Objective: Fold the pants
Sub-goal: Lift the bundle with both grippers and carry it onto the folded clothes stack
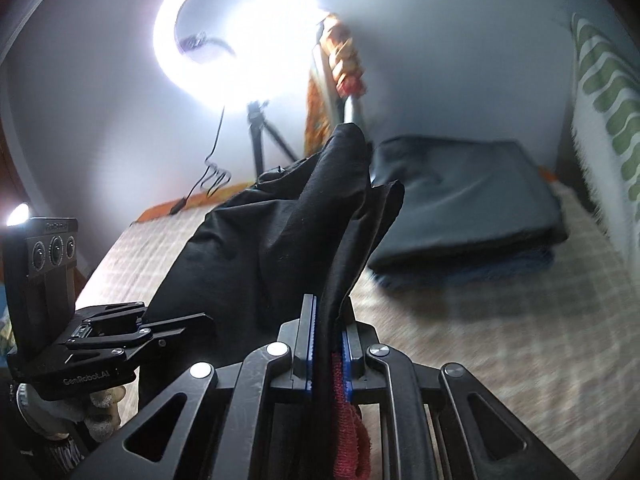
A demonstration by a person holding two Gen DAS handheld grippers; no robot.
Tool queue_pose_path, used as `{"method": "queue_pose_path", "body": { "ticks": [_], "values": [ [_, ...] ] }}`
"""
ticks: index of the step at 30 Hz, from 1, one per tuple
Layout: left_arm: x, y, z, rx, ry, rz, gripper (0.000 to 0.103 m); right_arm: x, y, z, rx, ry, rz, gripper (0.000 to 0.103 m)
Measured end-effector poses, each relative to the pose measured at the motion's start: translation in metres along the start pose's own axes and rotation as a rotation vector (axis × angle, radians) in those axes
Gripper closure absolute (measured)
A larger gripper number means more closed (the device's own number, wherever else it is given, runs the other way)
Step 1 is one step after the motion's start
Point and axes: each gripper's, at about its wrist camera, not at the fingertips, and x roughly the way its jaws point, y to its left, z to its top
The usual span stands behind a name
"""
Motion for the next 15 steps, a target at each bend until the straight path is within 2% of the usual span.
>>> {"method": "queue_pose_path", "body": {
  "ticks": [7,15],
  "values": [
    [0.032,-0.023,0.06,0.09,-0.033,-0.017,0.089,-0.013,-0.042,0.052,0.009,-0.058,-0.047,0.095],
    [0.077,-0.029,0.117,0.128,-0.051,-0.005,0.089,0.004,-0.087,0.109,0.023,-0.089,-0.081,0.095]
  ]
}}
